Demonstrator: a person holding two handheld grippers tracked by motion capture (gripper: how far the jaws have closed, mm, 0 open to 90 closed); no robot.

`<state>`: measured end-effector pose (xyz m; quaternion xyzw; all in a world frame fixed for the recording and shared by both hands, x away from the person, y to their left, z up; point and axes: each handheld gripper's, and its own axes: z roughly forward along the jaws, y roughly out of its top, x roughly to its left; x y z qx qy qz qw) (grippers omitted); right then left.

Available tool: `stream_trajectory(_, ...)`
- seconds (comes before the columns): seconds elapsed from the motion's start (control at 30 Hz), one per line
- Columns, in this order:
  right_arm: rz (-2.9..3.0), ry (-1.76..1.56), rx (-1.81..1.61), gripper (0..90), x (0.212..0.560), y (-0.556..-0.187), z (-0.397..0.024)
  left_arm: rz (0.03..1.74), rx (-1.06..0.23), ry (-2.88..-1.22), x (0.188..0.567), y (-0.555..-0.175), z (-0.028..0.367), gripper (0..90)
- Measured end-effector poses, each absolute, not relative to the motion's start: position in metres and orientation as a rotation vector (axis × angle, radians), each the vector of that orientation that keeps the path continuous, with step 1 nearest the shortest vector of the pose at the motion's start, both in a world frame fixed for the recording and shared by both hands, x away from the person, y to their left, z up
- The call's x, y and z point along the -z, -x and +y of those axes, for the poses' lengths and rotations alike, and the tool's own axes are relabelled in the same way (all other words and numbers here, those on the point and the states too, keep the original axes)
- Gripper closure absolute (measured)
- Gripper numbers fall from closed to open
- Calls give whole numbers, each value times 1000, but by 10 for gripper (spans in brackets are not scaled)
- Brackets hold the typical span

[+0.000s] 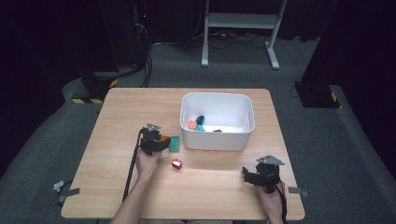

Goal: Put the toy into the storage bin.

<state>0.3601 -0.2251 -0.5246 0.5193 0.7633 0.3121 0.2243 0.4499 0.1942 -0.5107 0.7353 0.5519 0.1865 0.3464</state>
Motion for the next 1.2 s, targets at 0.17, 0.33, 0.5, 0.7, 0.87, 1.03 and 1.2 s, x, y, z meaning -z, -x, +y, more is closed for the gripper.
stream_trajectory(0.17, 2106, -1433, -861, 150, 525, -360, -225, 1432, -475, -1919, 513, -451, 194, 565)
stream_trajectory(0.33, 2106, -1433, -862, 150, 525, -360, -225, 1418, -483, -1924, 512, -450, 195, 580)
stream_trajectory(0.5, 2106, -1433, -861, 150, 525, -360, -225, 1417, -488, -1924, 511, -450, 198, 585)
stream_trajectory(0.7, 2106, -1433, -861, 150, 525, -360, -225, 1396, -487, -1910, 506, -446, 201, 586)
stream_trajectory(0.87, 2106, -1433, -861, 150, 525, -360, -225, 1389, -482, -1894, 501, -440, 206, 586)
stream_trajectory(1.03, 2106, -1433, -861, 150, 525, -360, -225, 1363, -475, -1894, 493, -434, 210, 586)
stream_trajectory(1.2, 2106, -1433, -861, 150, 525, -360, -225, 1345, -458, -1885, 487, -431, 212, 586)
